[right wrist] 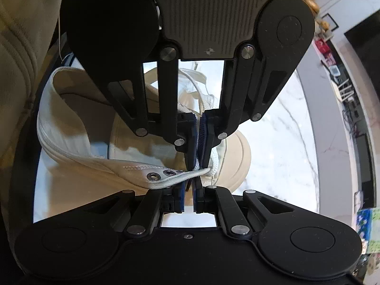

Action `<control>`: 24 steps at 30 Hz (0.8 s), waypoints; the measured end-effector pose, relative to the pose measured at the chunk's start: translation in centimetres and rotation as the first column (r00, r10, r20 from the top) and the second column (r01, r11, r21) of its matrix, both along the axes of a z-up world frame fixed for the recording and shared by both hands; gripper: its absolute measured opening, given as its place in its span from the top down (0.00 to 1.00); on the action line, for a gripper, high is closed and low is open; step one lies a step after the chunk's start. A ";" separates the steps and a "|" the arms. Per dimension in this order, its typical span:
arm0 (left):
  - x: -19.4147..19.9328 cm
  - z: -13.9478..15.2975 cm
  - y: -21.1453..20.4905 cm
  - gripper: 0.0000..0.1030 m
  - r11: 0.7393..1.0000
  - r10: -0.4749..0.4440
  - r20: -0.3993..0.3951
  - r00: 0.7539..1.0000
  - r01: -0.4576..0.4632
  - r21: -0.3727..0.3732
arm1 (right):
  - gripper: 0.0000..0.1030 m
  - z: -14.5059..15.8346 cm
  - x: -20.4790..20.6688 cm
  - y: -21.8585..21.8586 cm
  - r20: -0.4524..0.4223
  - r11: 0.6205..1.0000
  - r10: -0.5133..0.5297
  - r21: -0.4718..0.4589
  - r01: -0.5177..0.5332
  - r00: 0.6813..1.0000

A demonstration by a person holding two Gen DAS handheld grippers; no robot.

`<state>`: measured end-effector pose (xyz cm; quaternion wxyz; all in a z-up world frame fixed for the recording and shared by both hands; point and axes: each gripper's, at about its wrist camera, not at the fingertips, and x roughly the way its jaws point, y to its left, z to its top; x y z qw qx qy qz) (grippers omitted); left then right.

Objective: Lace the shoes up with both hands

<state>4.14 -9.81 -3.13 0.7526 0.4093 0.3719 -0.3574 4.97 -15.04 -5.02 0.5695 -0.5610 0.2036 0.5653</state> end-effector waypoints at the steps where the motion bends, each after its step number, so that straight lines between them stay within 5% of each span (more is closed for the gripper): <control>1: -0.1 0.0 0.0 0.95 1.000 -0.001 0.002 1.000 0.001 0.000 | 0.95 -0.1 0.0 -0.2 -0.002 1.000 0.000 0.002 0.000 1.000; 9: -0.5 0.0 0.0 0.95 1.000 -0.018 0.025 1.000 0.018 0.012 | 0.97 -0.6 -0.4 -0.9 0.009 0.998 -0.060 -0.002 0.060 0.998; 11: -0.6 0.2 0.1 0.85 1.000 -0.010 0.031 0.999 0.010 0.009 | 0.98 -0.8 -0.8 -0.8 0.022 0.997 -0.076 0.002 0.076 0.997; 24: -4.6 4.4 4.2 0.75 0.980 0.186 0.046 0.982 -0.181 -0.085 | 0.99 -0.9 -1.5 -2.1 0.092 0.975 -0.217 -0.032 0.221 0.972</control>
